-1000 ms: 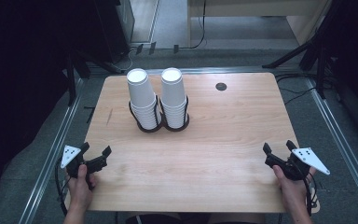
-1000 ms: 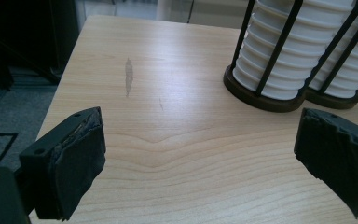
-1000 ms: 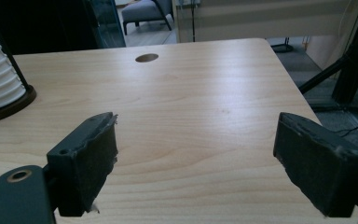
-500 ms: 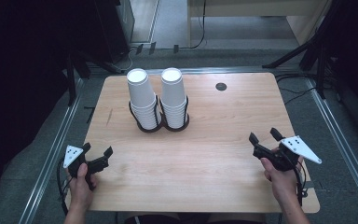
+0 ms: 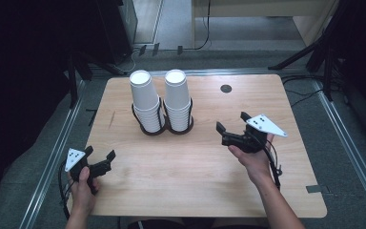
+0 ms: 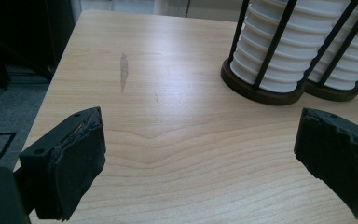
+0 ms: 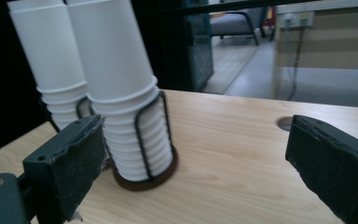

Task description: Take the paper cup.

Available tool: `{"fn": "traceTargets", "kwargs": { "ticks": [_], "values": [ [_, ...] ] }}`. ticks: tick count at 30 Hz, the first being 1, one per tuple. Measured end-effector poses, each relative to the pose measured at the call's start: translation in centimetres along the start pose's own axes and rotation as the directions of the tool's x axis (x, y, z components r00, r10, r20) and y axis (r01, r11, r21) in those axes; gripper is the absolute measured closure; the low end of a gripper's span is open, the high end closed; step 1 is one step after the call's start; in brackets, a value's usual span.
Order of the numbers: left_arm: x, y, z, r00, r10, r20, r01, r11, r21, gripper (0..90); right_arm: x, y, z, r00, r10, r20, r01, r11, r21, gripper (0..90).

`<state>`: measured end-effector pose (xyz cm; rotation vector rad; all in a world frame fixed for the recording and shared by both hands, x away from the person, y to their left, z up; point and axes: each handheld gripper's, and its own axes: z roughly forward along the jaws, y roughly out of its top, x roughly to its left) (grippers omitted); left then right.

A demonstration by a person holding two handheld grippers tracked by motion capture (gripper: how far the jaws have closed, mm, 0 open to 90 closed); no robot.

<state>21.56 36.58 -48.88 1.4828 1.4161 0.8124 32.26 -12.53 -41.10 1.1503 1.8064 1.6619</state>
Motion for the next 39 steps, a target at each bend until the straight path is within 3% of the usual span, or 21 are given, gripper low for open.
{"fn": "traceTargets", "kwargs": {
  "ticks": [5, 6, 10, 17, 21, 30, 35, 39],
  "values": [
    [0.0, 0.0, 0.0, 1.0000, 0.001, 0.003, -0.001, 1.0000, 0.000, 2.2, 1.3, 0.4, 2.2, 0.9994, -0.002, -0.034, 0.003, 1.000, 0.016, 3.7],
    [0.0, 0.0, 0.0, 1.0000, 0.000, 0.005, 0.000, 1.0000, 0.000, 2.2, 2.1, 0.5, 3.5, 0.9986, -0.011, -0.052, 0.012, 1.000, 0.029, 3.3],
    [0.0, 0.0, 0.0, 1.0000, -0.003, 0.009, 0.003, 1.0000, -0.001, 2.2, 3.5, 0.6, 5.5, 0.9966, -0.022, -0.080, 0.025, 0.999, 0.038, 3.2],
    [0.0, 0.0, 0.1, 0.9999, 0.000, 0.013, 0.000, 1.0000, 0.004, 2.2, 4.7, 0.7, 8.5, 0.9941, -0.005, -0.108, 0.010, 0.999, 0.045, 3.3],
    [0.0, 0.0, 0.1, 0.9999, 0.001, 0.014, -0.001, 1.0000, 0.005, 2.2, 5.1, 1.0, 9.6, 0.9942, 0.006, -0.107, -0.002, 0.999, 0.036, 4.3],
    [0.0, 0.1, 0.2, 0.9999, 0.005, 0.016, -0.005, 0.9999, 0.010, 2.2, 6.4, 3.3, 11.2, 0.9925, -0.040, -0.116, 0.039, 0.999, -0.003, 8.9],
    [0.0, 0.1, 0.2, 0.9999, 0.004, 0.016, -0.004, 0.9999, 0.010, 2.2, 6.9, 4.6, 11.8, 0.9935, -0.050, -0.102, 0.047, 0.999, -0.027, 12.9],
    [0.0, 0.1, 0.3, 0.9999, 0.002, 0.015, -0.002, 0.9999, 0.012, 2.2, 7.5, 6.1, 12.8, 0.9965, -0.053, -0.065, 0.051, 0.998, -0.039, 14.8]
  ]
}}
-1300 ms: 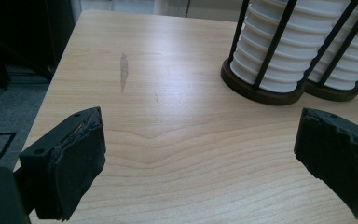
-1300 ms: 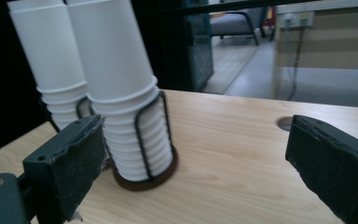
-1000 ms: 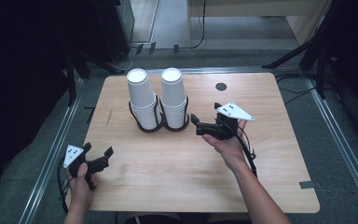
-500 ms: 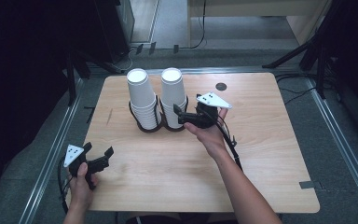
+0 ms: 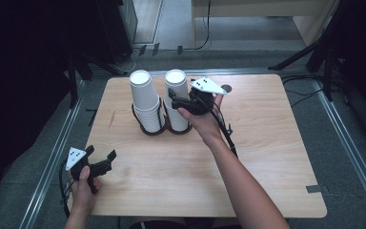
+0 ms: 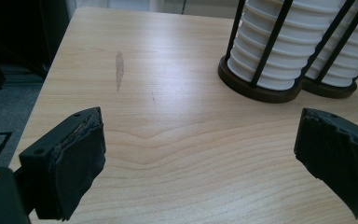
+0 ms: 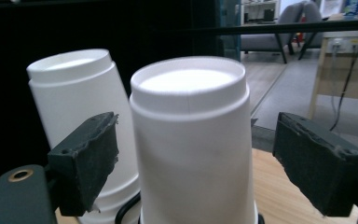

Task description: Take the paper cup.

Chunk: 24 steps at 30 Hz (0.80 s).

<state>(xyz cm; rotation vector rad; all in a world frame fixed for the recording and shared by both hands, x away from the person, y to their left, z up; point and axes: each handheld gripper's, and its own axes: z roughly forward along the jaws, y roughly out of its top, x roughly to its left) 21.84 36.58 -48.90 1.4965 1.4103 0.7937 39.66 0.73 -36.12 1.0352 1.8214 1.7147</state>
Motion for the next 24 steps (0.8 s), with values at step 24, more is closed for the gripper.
{"fn": "traceTargets", "kwargs": {
  "ticks": [24],
  "values": [
    [0.1, 0.1, 0.1, 1.0000, -0.005, 0.000, 0.005, 1.0000, 0.003, 2.2, 1.5, 1.6, 2.8, 0.9943, -0.064, 0.085, 0.060, 0.997, 0.043, 26.2]
  ]
}}
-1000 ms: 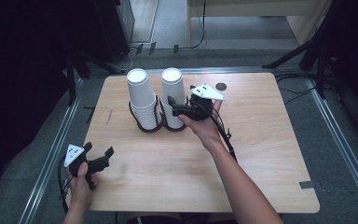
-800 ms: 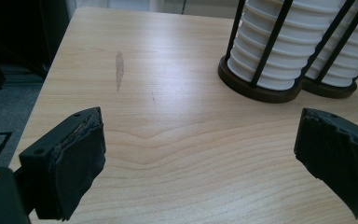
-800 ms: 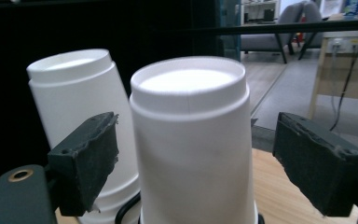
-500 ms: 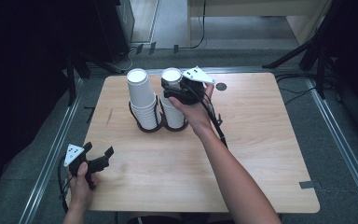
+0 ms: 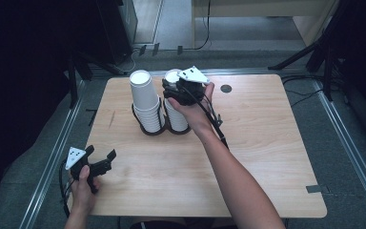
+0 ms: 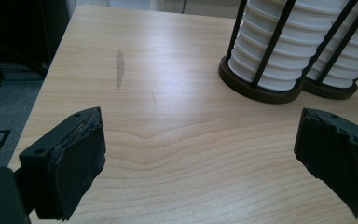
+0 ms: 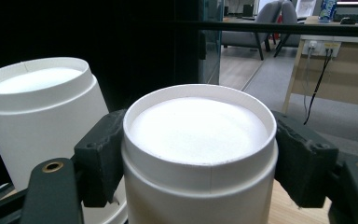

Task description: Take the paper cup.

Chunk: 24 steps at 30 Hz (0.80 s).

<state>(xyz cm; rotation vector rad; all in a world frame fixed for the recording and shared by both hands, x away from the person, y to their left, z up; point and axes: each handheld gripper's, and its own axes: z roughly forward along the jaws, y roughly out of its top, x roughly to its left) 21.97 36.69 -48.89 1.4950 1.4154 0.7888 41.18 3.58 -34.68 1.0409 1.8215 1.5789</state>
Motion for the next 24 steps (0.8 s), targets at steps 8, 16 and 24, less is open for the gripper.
{"fn": "traceTargets", "kwargs": {
  "ticks": [8, 16, 24],
  "values": [
    [0.0, 0.0, 0.0, 1.0000, -0.003, -0.001, 0.003, 1.0000, -0.001, 2.3, -0.1, 1.9, -0.8, 0.9998, 0.014, -0.015, -0.015, 0.998, -0.057, 26.3],
    [0.0, 0.0, 0.0, 1.0000, 0.002, -0.003, -0.002, 1.0000, -0.001, 2.2, -0.7, 4.2, -2.3, 0.9989, 0.034, -0.032, -0.038, 0.992, -0.120, 26.3],
    [-0.1, 0.0, 0.1, 1.0000, 0.001, -0.005, -0.001, 1.0000, -0.002, 2.2, -1.1, 6.0, -3.9, 0.9988, 0.023, -0.043, -0.030, 0.986, -0.167, 26.3]
  ]
}}
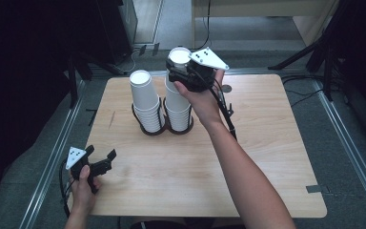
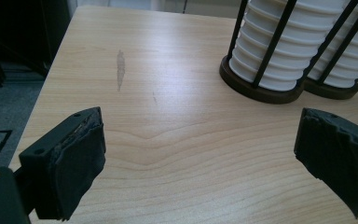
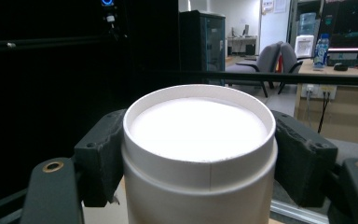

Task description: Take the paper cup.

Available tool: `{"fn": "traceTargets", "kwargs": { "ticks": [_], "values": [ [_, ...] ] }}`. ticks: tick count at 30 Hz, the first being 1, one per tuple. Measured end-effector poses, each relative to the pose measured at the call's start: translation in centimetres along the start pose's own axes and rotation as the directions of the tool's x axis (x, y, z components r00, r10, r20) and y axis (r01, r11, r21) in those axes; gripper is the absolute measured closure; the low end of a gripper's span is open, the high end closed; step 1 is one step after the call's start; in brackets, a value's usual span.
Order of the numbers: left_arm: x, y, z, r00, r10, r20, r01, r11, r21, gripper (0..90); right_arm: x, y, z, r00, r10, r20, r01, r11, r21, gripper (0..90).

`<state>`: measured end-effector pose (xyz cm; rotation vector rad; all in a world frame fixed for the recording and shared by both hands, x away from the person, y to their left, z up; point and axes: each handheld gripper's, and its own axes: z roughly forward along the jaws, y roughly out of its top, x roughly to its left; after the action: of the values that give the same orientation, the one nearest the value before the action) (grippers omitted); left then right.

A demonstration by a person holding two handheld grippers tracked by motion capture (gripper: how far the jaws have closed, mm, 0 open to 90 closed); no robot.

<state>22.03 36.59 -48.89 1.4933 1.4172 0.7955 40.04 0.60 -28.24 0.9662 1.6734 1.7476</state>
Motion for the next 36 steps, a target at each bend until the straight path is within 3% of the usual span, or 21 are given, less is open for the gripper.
{"fn": "traceTargets", "kwargs": {
  "ticks": [11, 20, 36],
  "values": [
    [-0.1, 0.0, 0.0, 1.0000, 0.007, -0.001, -0.007, 1.0000, 0.004, 2.3, -0.3, 2.1, -1.9, 0.9999, -0.011, -0.013, 0.010, 0.999, -0.050, 26.3],
    [-0.1, 0.0, 0.0, 1.0000, 0.006, -0.002, -0.006, 1.0000, 0.003, 2.3, -0.6, 2.6, -3.9, 0.9991, -0.030, -0.028, 0.029, 0.998, -0.062, 26.3],
    [-0.6, -0.1, -0.1, 0.9992, 0.040, -0.002, -0.040, 0.9991, 0.009, 2.3, -2.6, -0.9, -9.9, 0.9974, -0.056, -0.046, 0.054, 0.998, -0.037, 26.3]
  ]
}}
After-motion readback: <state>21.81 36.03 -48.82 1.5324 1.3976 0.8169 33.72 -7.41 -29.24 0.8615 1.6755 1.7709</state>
